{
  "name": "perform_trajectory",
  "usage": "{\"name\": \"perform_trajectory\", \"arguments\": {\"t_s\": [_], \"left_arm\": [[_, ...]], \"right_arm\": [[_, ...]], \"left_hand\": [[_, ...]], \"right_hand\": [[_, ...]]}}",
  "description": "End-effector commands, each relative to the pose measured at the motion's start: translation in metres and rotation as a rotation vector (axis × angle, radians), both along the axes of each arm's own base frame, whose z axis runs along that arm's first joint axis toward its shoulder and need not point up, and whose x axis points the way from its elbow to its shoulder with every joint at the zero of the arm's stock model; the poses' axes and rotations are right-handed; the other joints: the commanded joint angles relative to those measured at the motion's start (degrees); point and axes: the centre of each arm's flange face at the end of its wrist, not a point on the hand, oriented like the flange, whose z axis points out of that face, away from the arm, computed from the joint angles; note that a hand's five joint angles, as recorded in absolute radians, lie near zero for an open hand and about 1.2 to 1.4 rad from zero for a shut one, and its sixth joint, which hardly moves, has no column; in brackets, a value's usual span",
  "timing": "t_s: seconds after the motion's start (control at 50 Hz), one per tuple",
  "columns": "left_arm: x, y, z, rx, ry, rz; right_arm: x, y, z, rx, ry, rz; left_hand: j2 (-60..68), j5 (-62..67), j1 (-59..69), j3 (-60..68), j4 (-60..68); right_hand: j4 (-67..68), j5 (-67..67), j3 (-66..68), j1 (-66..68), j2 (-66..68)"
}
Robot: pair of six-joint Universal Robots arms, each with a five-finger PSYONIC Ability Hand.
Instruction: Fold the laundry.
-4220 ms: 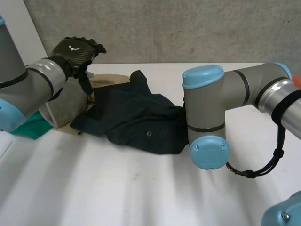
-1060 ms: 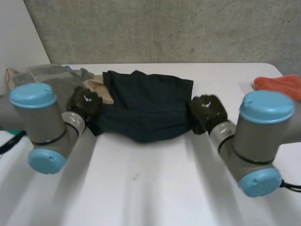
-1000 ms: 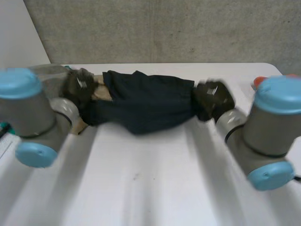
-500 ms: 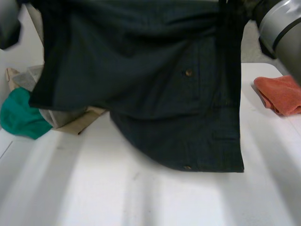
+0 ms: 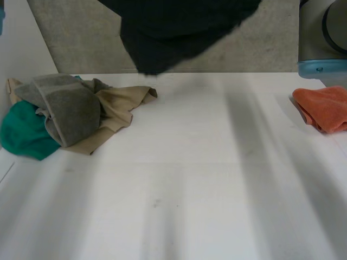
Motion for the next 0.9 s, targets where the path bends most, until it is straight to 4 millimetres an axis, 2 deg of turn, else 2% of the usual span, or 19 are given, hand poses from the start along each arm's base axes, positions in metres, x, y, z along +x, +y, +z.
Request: {"name": "perform_trajectory", "arguments": {"t_s": [0.02,0.04,0.06,0.1,0.12,0.14,0.18,0.2,0.26,0.28,0.36,0.46,0.58,0.68,0.76,0.84,0.88,0.9], "left_arm": [[-0.007,-0.003,-0.067,0.229,-0.147,0.044],[-0.008,-0.005,-0.092,0.305,-0.186,0.045],[-0.009,-0.006,-0.107,0.346,-0.207,0.046],[-0.01,-0.007,-0.138,0.43,-0.251,0.044],[-0.011,-0.004,-0.166,0.502,-0.294,0.036],[-0.013,-0.002,-0.18,0.533,-0.315,0.028],[-0.015,0.004,-0.206,0.59,-0.356,0.014],[-0.017,0.011,-0.231,0.638,-0.392,0.003],[-0.019,0.022,-0.264,0.7,-0.45,-0.01],[-0.019,0.03,-0.283,0.737,-0.49,-0.015],[-0.013,0.048,-0.314,0.816,-0.597,-0.016],[-0.001,0.07,-0.328,0.899,-0.731,-0.023],[0.017,0.104,-0.315,0.982,-0.872,-0.049],[0.03,0.134,-0.303,1.094,-0.958,-0.11],[0.033,0.151,-0.298,1.14,-1.011,-0.179],[0.034,0.156,-0.296,1.149,-1.04,-0.209],[0.034,0.152,-0.296,1.144,-1.034,-0.199],[0.035,0.144,-0.295,1.132,-1.02,-0.177]], "right_arm": [[0.008,0.002,-0.061,0.267,0.147,0.071],[0.007,0.002,-0.07,0.302,0.158,0.075],[0.005,0.002,-0.088,0.361,0.177,0.079],[0.004,0.002,-0.11,0.421,0.2,0.086],[0.003,0.003,-0.119,0.449,0.213,0.088],[0.002,0.006,-0.142,0.508,0.242,0.098],[0.001,0.01,-0.163,0.565,0.278,0.106],[0.0,0.014,-0.186,0.622,0.318,0.105],[-0.005,0.022,-0.22,0.716,0.385,0.097],[-0.01,0.031,-0.24,0.783,0.44,0.092],[-0.023,0.054,-0.276,0.912,0.577,0.078],[-0.038,0.076,-0.287,0.923,0.737,0.071],[-0.056,0.099,-0.273,0.868,0.903,0.076],[-0.073,0.13,-0.256,0.916,1.068,0.099],[-0.086,0.154,-0.251,1.03,1.183,0.145],[-0.088,0.163,-0.249,1.055,1.229,0.197],[-0.085,0.163,-0.248,1.035,1.221,0.212],[-0.084,0.162,-0.249,1.026,1.214,0.215]], "left_hand": [[11.39,12.48,13.89,11.88,11.36],[11.39,12.48,13.89,11.88,11.36],[11.39,12.48,13.89,11.88,11.36],[11.39,12.48,13.89,11.88,11.36],[11.39,12.48,13.89,11.88,11.36],[11.39,12.48,13.89,11.88,11.36],[11.39,12.48,13.89,11.88,11.36],[11.39,12.48,13.89,11.88,11.36],[11.39,12.48,13.89,11.88,11.36],[11.39,12.48,13.89,11.88,11.36],[11.39,12.48,13.89,11.88,11.36],[11.39,12.48,13.89,11.88,11.36],[11.39,12.48,13.89,11.88,11.36],[11.39,12.48,13.89,11.88,11.36],[11.39,12.48,13.89,11.88,11.36],[11.39,12.48,13.89,11.88,11.36],[-9.99,-8.91,-7.49,-9.51,-10.02],[-38.93,-37.85,-36.43,-38.44,-38.96]], "right_hand": [[11.32,12.55,11.89,15.65,12.98],[11.32,12.55,11.89,15.65,12.98],[11.32,12.55,11.89,15.65,12.98],[11.32,12.55,11.89,15.65,12.98],[11.32,12.55,11.89,15.65,12.98],[11.32,12.55,11.89,15.65,12.98],[11.32,12.55,11.89,15.65,12.98],[11.32,12.55,11.89,15.65,12.98],[11.32,12.55,11.89,15.65,12.98],[11.32,12.55,11.89,15.65,12.98],[11.32,12.55,11.89,15.65,12.98],[11.32,12.55,11.89,15.65,12.98],[11.32,12.55,11.89,15.65,12.98],[11.32,12.55,11.89,15.65,12.98],[11.32,12.55,11.89,15.65,12.98],[11.32,12.55,11.89,15.65,12.98],[11.32,12.55,11.89,15.65,12.98],[11.32,12.55,11.89,15.65,12.98]]}}
